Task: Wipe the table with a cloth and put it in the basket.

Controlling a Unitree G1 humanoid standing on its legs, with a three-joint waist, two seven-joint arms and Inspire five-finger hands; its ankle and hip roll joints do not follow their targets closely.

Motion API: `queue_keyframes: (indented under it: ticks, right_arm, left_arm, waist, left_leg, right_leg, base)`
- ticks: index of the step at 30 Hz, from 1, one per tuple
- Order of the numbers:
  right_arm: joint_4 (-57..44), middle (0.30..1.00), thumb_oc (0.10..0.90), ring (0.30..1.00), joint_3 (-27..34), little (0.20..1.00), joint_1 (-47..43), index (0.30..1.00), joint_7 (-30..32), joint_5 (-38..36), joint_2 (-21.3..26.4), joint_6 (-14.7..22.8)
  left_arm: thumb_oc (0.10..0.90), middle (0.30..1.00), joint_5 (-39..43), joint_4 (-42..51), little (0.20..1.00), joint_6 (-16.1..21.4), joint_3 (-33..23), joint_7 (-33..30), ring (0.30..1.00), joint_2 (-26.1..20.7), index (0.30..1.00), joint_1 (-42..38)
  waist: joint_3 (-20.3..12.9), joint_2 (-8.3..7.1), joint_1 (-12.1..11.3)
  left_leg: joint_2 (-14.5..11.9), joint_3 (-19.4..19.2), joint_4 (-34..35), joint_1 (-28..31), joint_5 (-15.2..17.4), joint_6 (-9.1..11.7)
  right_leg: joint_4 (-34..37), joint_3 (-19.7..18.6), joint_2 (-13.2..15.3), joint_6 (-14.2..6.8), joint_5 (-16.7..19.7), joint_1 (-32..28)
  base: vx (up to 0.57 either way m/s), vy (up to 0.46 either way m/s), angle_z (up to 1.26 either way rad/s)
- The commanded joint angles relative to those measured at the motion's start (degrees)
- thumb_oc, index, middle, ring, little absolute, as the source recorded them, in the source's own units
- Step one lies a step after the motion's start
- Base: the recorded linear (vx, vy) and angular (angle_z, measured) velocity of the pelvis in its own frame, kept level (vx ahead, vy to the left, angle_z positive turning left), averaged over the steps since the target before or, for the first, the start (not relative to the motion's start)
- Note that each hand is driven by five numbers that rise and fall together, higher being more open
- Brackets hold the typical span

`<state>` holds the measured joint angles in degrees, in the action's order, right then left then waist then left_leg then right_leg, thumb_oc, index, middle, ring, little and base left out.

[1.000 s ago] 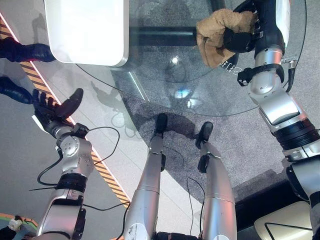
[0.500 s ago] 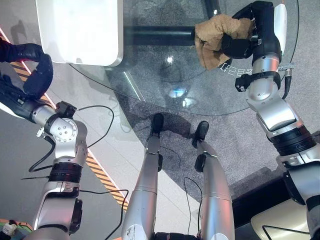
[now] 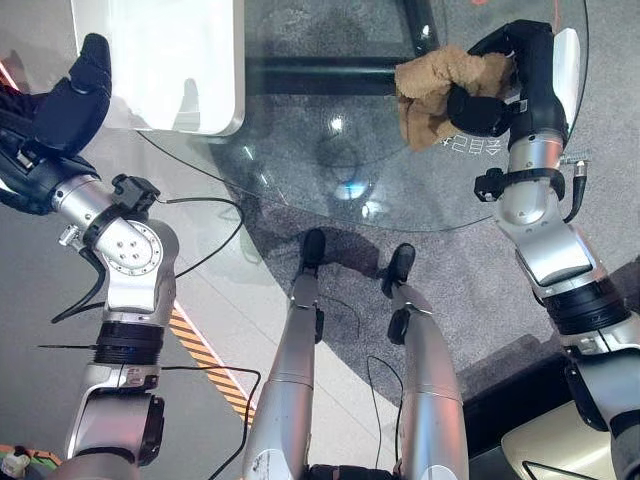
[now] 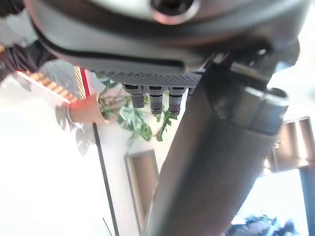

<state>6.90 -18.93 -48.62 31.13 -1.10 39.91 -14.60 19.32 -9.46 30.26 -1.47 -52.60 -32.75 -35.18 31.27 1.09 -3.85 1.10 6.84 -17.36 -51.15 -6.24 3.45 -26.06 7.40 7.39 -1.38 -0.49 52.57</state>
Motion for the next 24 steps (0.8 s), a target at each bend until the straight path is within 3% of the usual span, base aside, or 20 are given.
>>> queue_keyframes:
  ticks: [1,11,24]
  right_arm:
    - [-11.4,0.3,0.1,0.3,5.9,0.2,-2.8,0.3,1.0,5.4,0.6,7.2]
    - [-14.6,0.3,0.1,0.3,7.2,0.2,-3.3,0.3,-0.7,5.6,0.8,8.5]
    - [-14.9,0.3,0.1,0.3,5.9,0.2,-7.5,0.3,-2.0,4.0,1.4,10.2]
  left_arm:
    - [0.8,0.9,-5.2,7.1,0.9,3.2,-4.1,2.3,0.9,-4.9,0.9,-0.8]
    - [0.8,0.9,-1.1,10.8,0.9,1.0,0.3,19.1,0.9,-4.1,0.9,-1.9]
    - [0.8,0.9,4.3,9.0,0.9,-1.7,7.7,31.8,0.9,-2.6,0.9,-5.9]
  waist:
    - [-1.5,0.49,0.2]
    - [-1.5,0.38,1.1]
    - [-1.5,0.03,2.4]
  left_leg:
    - [0.4,-1.7,-2.1,2.4,3.6,-1.6]
    - [0.1,-2.4,-1.5,3.1,3.3,-1.7]
    - [-0.2,-3.2,-1.1,4.7,3.8,-1.7]
  right_leg:
    - [2.1,-4.5,-2.8,-2.6,-1.5,-3.9]
    - [2.8,-4.9,-2.9,-3.1,-0.7,-4.5]
    - [3.3,-5.4,-2.6,-3.8,-0.2,-5.5]
  base:
    - [0.0,0.0,0.0]
    - [0.0,0.0,0.0]
    - [0.0,0.013,-0.03]
